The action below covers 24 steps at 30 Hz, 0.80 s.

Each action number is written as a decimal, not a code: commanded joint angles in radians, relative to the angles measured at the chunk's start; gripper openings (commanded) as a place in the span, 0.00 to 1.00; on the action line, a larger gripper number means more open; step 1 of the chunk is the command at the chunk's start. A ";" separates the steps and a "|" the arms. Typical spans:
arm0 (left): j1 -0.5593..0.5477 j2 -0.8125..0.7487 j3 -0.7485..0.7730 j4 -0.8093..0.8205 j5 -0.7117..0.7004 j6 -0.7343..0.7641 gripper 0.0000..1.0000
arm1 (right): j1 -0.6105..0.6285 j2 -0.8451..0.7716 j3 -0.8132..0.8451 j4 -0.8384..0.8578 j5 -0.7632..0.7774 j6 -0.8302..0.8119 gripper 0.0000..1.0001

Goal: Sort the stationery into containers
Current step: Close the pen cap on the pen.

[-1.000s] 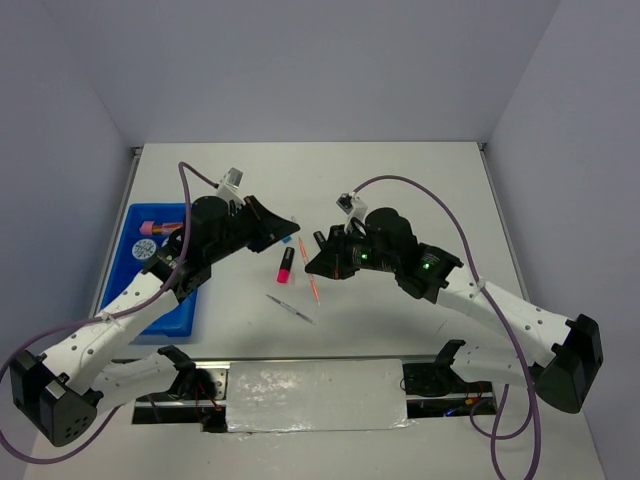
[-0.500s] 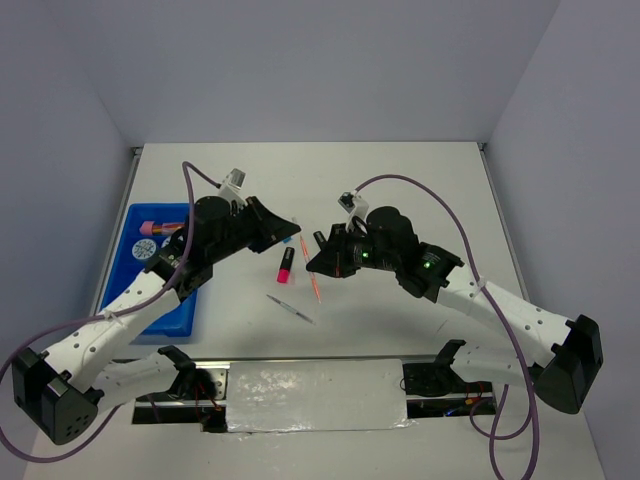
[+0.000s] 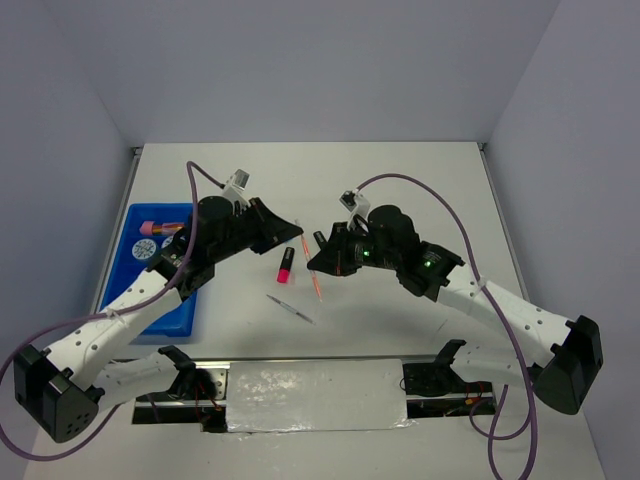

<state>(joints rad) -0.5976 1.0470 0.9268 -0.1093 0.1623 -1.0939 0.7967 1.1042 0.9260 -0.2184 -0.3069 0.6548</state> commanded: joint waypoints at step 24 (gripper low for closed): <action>-0.068 0.034 -0.016 0.151 0.138 0.101 0.00 | -0.154 0.100 0.206 0.074 -0.060 -0.041 0.00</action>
<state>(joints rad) -0.6189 1.0851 0.9253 0.0055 0.1795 -1.0313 0.6792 1.1858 1.0489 -0.2783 -0.4297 0.6338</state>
